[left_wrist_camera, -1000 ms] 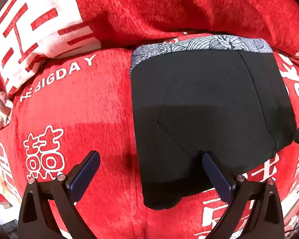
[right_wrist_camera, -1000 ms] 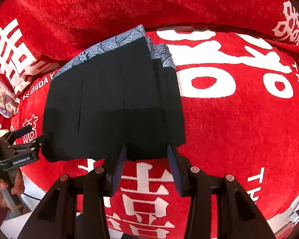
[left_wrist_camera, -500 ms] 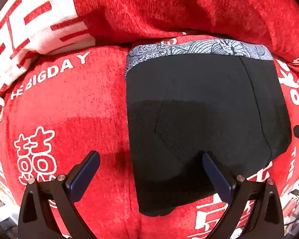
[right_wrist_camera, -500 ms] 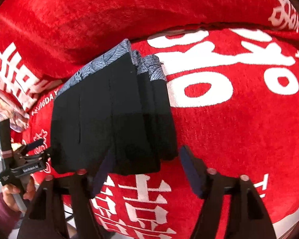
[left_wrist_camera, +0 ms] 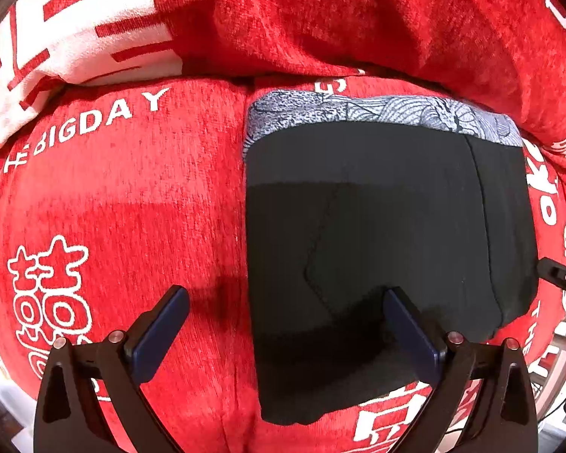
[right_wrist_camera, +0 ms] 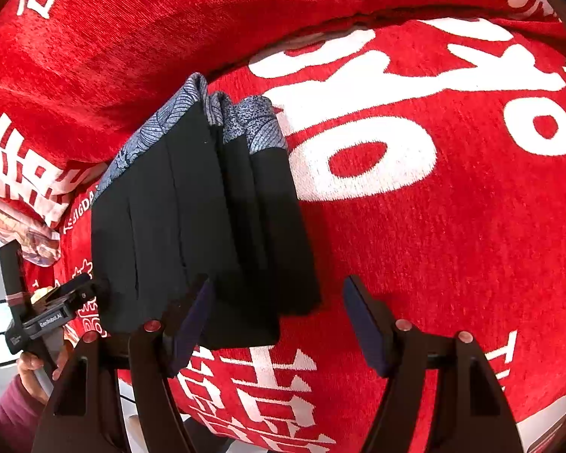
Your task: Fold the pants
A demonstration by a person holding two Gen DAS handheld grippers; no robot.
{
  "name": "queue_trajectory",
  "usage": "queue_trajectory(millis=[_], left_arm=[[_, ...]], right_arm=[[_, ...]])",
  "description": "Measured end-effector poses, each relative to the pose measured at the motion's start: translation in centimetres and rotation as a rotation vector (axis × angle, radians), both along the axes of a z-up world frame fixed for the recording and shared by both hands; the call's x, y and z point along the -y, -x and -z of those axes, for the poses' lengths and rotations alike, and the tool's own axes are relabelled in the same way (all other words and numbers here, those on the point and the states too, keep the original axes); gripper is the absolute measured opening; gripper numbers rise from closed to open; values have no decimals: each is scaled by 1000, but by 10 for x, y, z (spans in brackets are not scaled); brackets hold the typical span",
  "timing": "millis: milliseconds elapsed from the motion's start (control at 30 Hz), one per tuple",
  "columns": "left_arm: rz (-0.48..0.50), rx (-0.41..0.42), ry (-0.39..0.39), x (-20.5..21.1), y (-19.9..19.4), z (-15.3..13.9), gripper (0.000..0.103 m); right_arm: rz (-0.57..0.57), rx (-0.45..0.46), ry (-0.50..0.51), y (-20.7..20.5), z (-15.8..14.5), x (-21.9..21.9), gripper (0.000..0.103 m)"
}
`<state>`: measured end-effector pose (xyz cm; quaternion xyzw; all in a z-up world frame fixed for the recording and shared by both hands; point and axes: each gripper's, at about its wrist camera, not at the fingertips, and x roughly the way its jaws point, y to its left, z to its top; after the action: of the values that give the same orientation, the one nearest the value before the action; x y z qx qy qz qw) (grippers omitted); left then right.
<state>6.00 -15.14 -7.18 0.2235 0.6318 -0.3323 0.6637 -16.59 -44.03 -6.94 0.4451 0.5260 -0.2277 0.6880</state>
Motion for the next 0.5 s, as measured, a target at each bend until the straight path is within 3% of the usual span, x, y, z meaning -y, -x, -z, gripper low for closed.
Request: queue_trajectory(millis=[100,500], left_arm=[[-4,1,-5,2,-4,1,103],[-5,-5,-4,14,-12,7,103]], right_arm=[[-13,0,-7,-5,2,5,80],[-59,5,-29,-19,11,17,80]])
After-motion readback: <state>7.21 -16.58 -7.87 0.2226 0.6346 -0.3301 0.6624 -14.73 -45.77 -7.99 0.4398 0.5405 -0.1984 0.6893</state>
